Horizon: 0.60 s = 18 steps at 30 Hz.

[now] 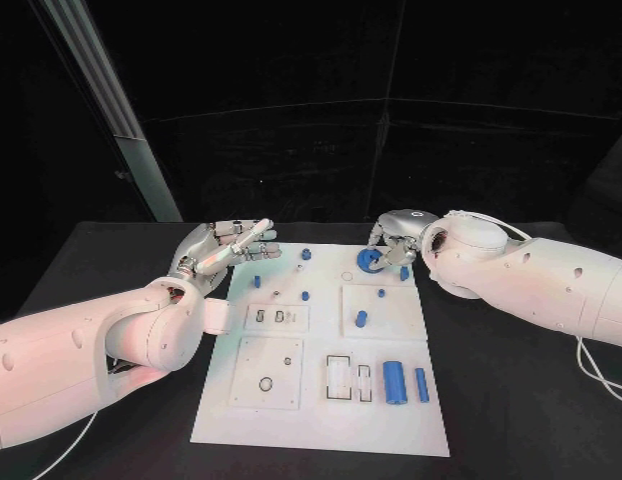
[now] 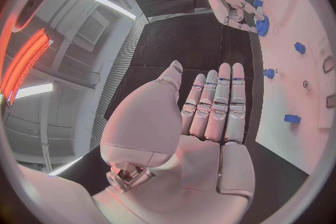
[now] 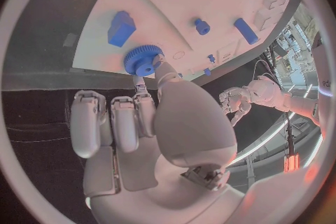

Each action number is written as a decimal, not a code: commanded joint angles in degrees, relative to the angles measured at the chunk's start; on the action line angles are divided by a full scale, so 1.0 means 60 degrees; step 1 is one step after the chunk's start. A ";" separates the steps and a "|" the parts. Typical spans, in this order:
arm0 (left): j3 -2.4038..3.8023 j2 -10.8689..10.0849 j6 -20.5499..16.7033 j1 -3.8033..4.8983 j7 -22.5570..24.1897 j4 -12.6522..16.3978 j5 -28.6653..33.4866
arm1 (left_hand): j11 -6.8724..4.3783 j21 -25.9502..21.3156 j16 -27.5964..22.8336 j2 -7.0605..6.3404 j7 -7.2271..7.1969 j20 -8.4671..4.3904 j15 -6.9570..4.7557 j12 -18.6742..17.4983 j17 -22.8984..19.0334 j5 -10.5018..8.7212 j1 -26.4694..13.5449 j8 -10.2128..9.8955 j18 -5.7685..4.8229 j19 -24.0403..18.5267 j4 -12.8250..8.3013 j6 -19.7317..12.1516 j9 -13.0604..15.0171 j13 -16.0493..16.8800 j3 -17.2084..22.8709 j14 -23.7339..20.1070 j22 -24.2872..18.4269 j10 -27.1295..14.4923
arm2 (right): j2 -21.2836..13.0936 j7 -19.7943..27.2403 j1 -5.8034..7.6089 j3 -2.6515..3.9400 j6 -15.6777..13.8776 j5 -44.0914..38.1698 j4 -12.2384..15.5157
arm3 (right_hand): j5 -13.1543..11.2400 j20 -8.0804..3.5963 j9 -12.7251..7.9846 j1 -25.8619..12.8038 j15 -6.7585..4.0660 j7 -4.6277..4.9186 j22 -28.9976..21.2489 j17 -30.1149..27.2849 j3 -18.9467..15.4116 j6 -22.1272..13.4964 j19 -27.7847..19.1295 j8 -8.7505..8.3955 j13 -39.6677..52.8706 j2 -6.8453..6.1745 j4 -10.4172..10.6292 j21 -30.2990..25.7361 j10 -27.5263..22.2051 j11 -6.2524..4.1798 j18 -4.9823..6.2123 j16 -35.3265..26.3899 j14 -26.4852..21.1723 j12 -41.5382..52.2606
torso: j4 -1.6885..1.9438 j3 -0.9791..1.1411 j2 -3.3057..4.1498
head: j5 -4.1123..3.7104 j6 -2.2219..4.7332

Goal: Assemble the parts on the task board

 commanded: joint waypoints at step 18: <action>0.0006 0.0006 0.0171 0.0016 -0.0024 0.0002 -0.0053 | 0.0038 -0.0059 -0.0056 0.0025 0.0061 0.0039 0.0017 -0.0064 -0.0010 -0.0039 0.0058 -0.0063 0.0138 0.0034 -0.0066 -0.0035 -0.0012 -0.0013 0.0021 -0.0063 -0.0019 -0.0044 | 0.0172 0.0110 -0.0021 -0.0019 -0.1910 -0.0244 0.0970 | 0.0575 -0.0100 -0.0014 -0.0445 -0.0123 -0.0146 0.0503 0.1027 0.0972 0.0522 0.0102 -0.0045 0.1173 0.0113 -0.0101 0.0067 0.0259 -0.0141 -0.0089 0.0077 0.0702 0.0108 | 0.0012 -0.0003 0.0004 | 0.0019 0.0046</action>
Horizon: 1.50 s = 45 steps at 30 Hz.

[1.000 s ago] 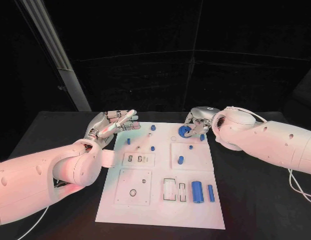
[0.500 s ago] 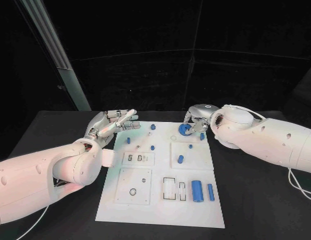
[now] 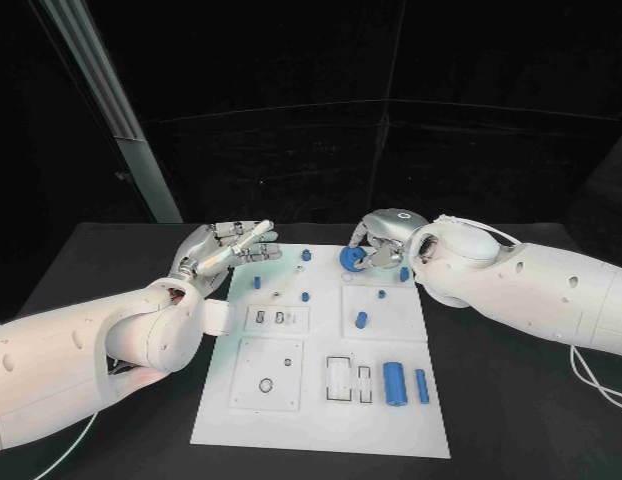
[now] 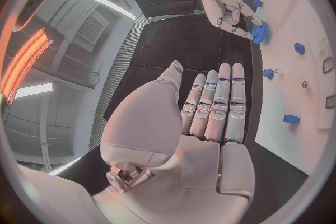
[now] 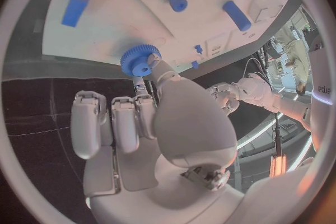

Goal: Assemble the parts on the task board

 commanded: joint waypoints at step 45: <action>0.0009 0.0110 0.0158 0.0021 0.0015 -0.0017 -0.0077 | 0.0039 -0.0058 -0.0073 0.0039 0.0062 0.0039 0.0018 -0.0081 -0.0009 -0.0039 0.0068 -0.0078 0.0138 0.0050 -0.0063 -0.0041 -0.0012 -0.0012 -0.0004 -0.0061 -0.0018 -0.0055 | 0.2482 -0.0692 -0.0148 -0.0028 0.0576 -0.0613 -0.1381 | -0.0195 0.0098 0.0344 -0.1096 0.0117 0.0042 0.0474 0.1034 -0.0010 -0.0304 0.0015 -0.0710 0.0848 -0.0627 0.0440 0.0003 0.0000 0.0160 -0.0087 0.0020 0.0700 -0.0504 | 0.0000 0.0012 0.0005 | 0.0157 -0.0116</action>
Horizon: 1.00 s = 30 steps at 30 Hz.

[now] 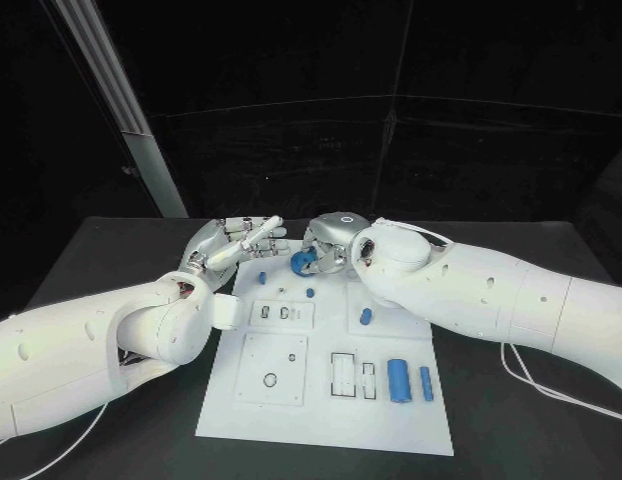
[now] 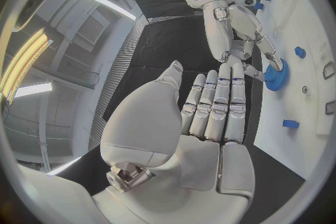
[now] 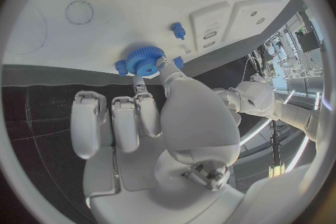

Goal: Assemble the parts on the task board

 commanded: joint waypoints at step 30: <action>0.0008 -0.0028 0.0098 0.0024 0.0014 0.0009 -0.0062 | 0.0048 -0.0061 -0.0091 0.0043 0.0074 0.0041 0.0022 -0.0091 -0.0011 -0.0041 0.0067 -0.0086 0.0137 0.0056 -0.0078 -0.0053 -0.0013 -0.0015 -0.0009 -0.0067 -0.0025 -0.0072 | -0.0185 -0.0030 -0.0003 -0.0010 -0.0025 0.0353 0.0004 | 0.1060 0.0213 -0.0008 -0.1966 0.0236 0.0168 0.0571 0.1212 -0.2008 -0.0542 0.0017 -0.0158 0.0930 0.0372 0.1905 0.0041 0.0014 0.0217 -0.0103 0.0092 0.0747 -0.0029 | -0.0006 0.0011 -0.0002 | -0.0025 -0.0019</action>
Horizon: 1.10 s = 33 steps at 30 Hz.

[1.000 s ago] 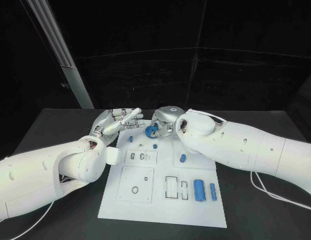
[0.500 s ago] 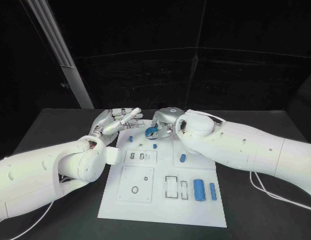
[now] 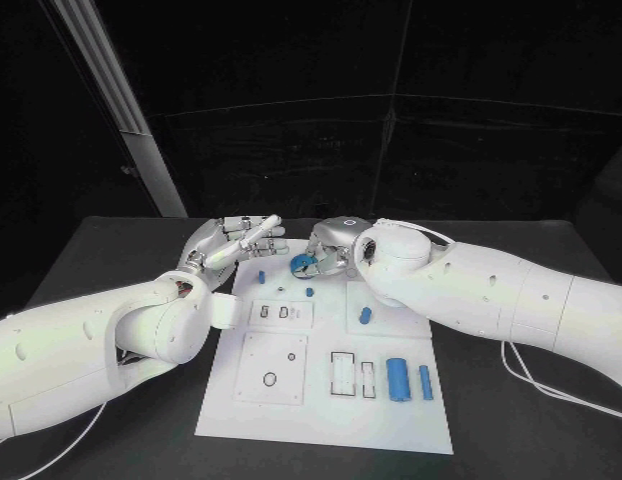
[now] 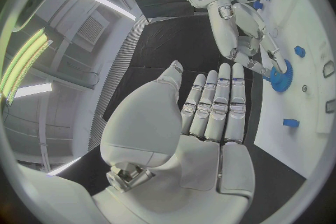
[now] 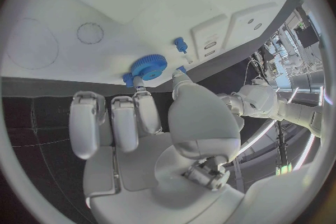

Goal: Assemble the parts on the task board

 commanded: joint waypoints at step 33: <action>0.0002 -0.0111 0.0193 0.0017 0.0051 -0.0166 -0.0059 | 0.0010 -0.0064 -0.0068 0.0063 0.0031 0.0042 0.0023 -0.0059 -0.0009 -0.0035 0.0100 -0.0055 0.0137 0.0067 -0.0115 -0.0014 -0.0009 -0.0011 0.0006 -0.0059 -0.0024 -0.0035 | -0.4243 0.3939 -0.0549 -0.0028 -0.1814 0.4588 0.1116 | -0.0631 0.0000 -0.0031 0.3089 -0.0015 -0.0095 0.0477 0.1125 -0.0138 0.0202 -0.0034 0.0012 0.0728 0.0019 -0.1947 -0.0020 -0.0072 -0.0074 -0.0084 -0.0020 0.0698 -0.0260 | -0.0441 0.0274 -0.0105 | 0.0003 0.0183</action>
